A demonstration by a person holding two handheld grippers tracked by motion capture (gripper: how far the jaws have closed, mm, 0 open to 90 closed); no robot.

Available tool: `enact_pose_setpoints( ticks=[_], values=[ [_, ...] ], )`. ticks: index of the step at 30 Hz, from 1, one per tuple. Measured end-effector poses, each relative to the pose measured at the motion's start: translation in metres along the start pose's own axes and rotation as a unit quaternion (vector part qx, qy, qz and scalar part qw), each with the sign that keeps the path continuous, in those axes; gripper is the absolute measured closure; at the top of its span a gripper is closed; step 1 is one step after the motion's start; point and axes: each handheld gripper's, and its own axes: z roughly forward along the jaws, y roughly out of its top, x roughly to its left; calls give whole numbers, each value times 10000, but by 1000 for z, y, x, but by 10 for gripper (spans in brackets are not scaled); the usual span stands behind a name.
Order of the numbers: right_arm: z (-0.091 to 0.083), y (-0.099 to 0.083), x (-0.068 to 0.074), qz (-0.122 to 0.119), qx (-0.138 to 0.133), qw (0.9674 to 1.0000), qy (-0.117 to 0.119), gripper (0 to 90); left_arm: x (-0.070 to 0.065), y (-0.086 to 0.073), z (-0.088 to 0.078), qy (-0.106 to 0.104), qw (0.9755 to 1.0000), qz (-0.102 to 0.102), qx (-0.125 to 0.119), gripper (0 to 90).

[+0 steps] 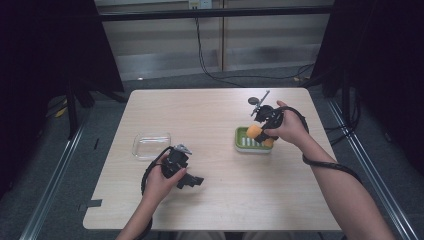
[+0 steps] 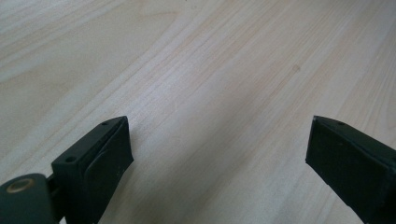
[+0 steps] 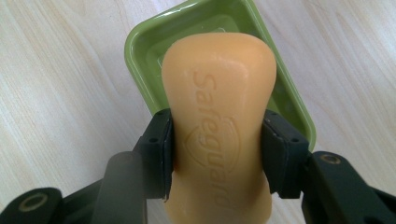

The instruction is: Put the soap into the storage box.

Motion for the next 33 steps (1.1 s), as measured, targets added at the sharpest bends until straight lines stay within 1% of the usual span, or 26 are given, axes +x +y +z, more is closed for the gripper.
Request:
enact_pose_setpoints(
  ticks=[4, 5, 7, 8, 11, 12, 13, 14, 15, 18, 19, 20, 21, 22, 24, 25, 29, 30, 31, 32, 33],
  values=[
    [1, 1, 0, -32, 30, 10000, 5, 510, 0, 0, 0, -1, 10000, -15, 3, 69],
    [2, 1, 0, -12, 28, 10000, 13, 510, -1, -1, 1, 5, 9999, -91, -60, 69],
    [3, 1, -1, -15, 24, 10000, 16, 510, 0, -1, 0, 5, 10000, -64, -31, 69],
    [3, 1, -2, -68, 2, 10000, -11, 510, 0, 0, 0, 8, 10000, -26, 3, 69],
    [4, 2, -3, -114, 17, 9999, -3, 510, 0, 0, 0, 13, 10000, 19, 4, 69],
    [5, 3, -3, -125, 10, 9999, 0, 510, -1, 0, 0, 26, 10000, -55, -37, 69],
    [6, 3, -3, -105, 31, 9999, -12, 510, -1, 0, -1, 34, 10000, -42, -4, 69],
    [6, 3, -3, -142, 51, 9999, -23, 510, 0, 0, -1, 23, 10000, 20, 21, 69],
    [6, 4, -3, -133, 47, 9999, 5, 510, 0, 0, -1, 21, 10000, 24, 15, 69],
    [7, 4, -4, -154, 39, 9999, -14, 510, 0, 0, -1, 10, 10000, 4, -17, 69],
    [7, 5, -3, -133, 67, 9999, -14, 510, 0, 0, 0, 23, 10000, -73, -51, 69],
    [7, 5, -3, -115, 66, 9999, -19, 510, -1, 0, 1, 1, 9999, -83, -56, 69],
    [7, 5, -3, -126, 67, 9999, -28, 510, -1, -1, 1, 2, 9999, -86, -56, 69],
    [8, 5, -4, -165, 40, 9999, -16, 510, 0, 0, 0, -4, 10000, -14, 1, 69],
    [9, 5, -3, -133, 78, 9999, 8, 511, -1, 0, 0, 5, 10000, -60, -59, 70],
    [10, 4, -4, -143, 81, 9999, 1, 510, -1, 0, 0, 27, 10000, -45, -19, 70],
    [11, 4, -5, -139, 80, 9999, 21, 510, -1, 0, 0, 33, 10000, -47, -40, 69],
    [10, 4, -5, -126, 91, 9999, 31, 510, 0, 0, 0, 32, 10000, 2, -3, 69],
    [11, 4, -5, -122, 59, 9999, 5, 510, 0, 0, 0, 27, 10000, 4, 0, 69],
    [11, 4, -6, -157, 85, 9998, 5, 510, 0, 0, 0, 24, 10000, -1, -4, 70],
    [11, 4, -7, -158, 82, 9998, -1, 510, -1, 0, 0, 30, 10000, -48, -39, 70]
  ],
)
